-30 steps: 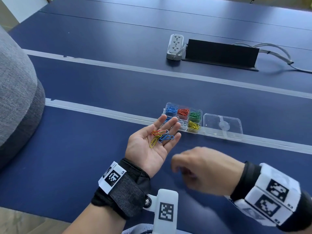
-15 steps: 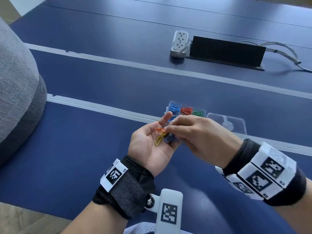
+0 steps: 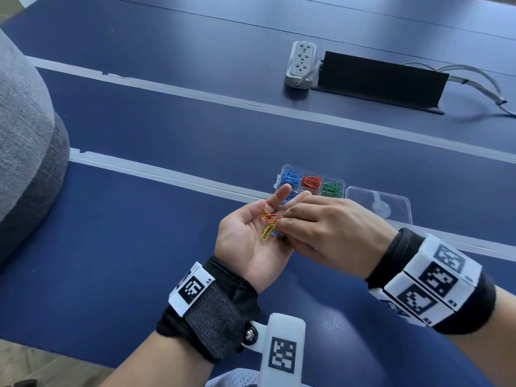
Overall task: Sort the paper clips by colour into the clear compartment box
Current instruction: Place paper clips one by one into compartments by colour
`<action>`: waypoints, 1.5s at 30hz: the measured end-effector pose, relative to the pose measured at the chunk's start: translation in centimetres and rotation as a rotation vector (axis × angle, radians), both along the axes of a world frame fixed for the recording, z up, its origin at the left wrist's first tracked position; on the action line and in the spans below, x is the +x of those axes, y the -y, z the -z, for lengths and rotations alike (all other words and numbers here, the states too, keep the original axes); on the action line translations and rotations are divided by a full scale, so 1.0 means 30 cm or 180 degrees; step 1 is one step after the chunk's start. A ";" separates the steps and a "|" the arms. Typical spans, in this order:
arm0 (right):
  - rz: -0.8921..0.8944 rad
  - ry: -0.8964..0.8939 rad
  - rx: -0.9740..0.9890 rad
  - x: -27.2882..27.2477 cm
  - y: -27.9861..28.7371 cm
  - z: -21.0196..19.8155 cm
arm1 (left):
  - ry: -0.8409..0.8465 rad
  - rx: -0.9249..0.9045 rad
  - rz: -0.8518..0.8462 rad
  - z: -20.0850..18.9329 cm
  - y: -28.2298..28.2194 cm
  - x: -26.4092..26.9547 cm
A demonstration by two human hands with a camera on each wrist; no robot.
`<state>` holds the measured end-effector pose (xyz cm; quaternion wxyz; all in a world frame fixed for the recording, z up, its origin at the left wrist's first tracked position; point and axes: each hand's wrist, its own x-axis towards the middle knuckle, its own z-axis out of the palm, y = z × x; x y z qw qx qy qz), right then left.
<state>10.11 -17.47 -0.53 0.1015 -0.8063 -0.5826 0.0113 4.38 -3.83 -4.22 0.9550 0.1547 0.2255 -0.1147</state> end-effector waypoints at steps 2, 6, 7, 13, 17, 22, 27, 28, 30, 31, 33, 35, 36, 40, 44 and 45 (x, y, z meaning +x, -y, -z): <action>0.0018 0.0107 0.0292 0.006 -0.008 -0.011 | 0.0006 0.0037 -0.0064 -0.002 -0.008 0.005; 0.0335 -0.0303 0.0893 0.049 -0.020 -0.034 | 0.0005 0.0098 -0.0308 -0.008 -0.029 0.016; 0.0421 -0.0402 0.0960 0.060 -0.021 -0.039 | -0.0022 0.0109 -0.0342 -0.012 -0.033 0.017; 0.0357 -0.0757 0.0835 0.053 -0.027 -0.045 | 0.0016 0.0014 -0.0367 -0.026 -0.026 0.016; 0.0505 -0.0636 0.0336 0.020 -0.041 -0.030 | 0.0035 -0.0074 -0.0375 -0.017 -0.015 0.021; 0.0825 -0.0688 -0.0089 -0.012 -0.063 -0.005 | -0.0020 -0.0062 -0.0458 -0.013 -0.009 0.013; 0.1022 -0.1040 0.0122 -0.029 -0.078 -0.023 | -0.0015 -0.0034 -0.0412 -0.026 -0.008 0.007; 0.1087 -0.1122 0.0224 -0.026 -0.077 -0.038 | -0.0003 -0.0031 -0.0428 -0.028 -0.012 0.007; 0.1343 -0.1276 0.0427 -0.001 -0.070 -0.074 | 0.0007 -0.0026 -0.0509 -0.030 -0.026 0.009; 0.1517 -0.1310 0.0532 0.020 -0.065 -0.091 | 0.0005 -0.0025 -0.0577 -0.031 -0.035 0.009; 0.1877 -0.1328 0.0593 0.071 -0.061 -0.111 | 0.0009 0.0013 -0.0713 -0.032 -0.056 0.006; 0.2111 -0.1270 0.0398 0.114 -0.068 -0.112 | 0.0021 0.0058 -0.0803 -0.033 -0.072 0.004; 0.2178 -0.1240 0.0287 0.129 -0.075 -0.107 | 0.0025 0.0066 -0.0831 -0.033 -0.077 0.002; 0.2296 -0.1299 -0.0092 0.150 -0.124 -0.074 | 0.0033 0.0083 -0.0871 -0.034 -0.082 -0.006; 0.2274 -0.1296 -0.0320 0.153 -0.164 -0.054 | 0.0066 0.0055 -0.0854 -0.030 -0.086 -0.010; 0.2277 -0.1307 -0.0304 0.154 -0.168 -0.056 | 0.0068 0.0048 -0.0853 -0.029 -0.088 -0.011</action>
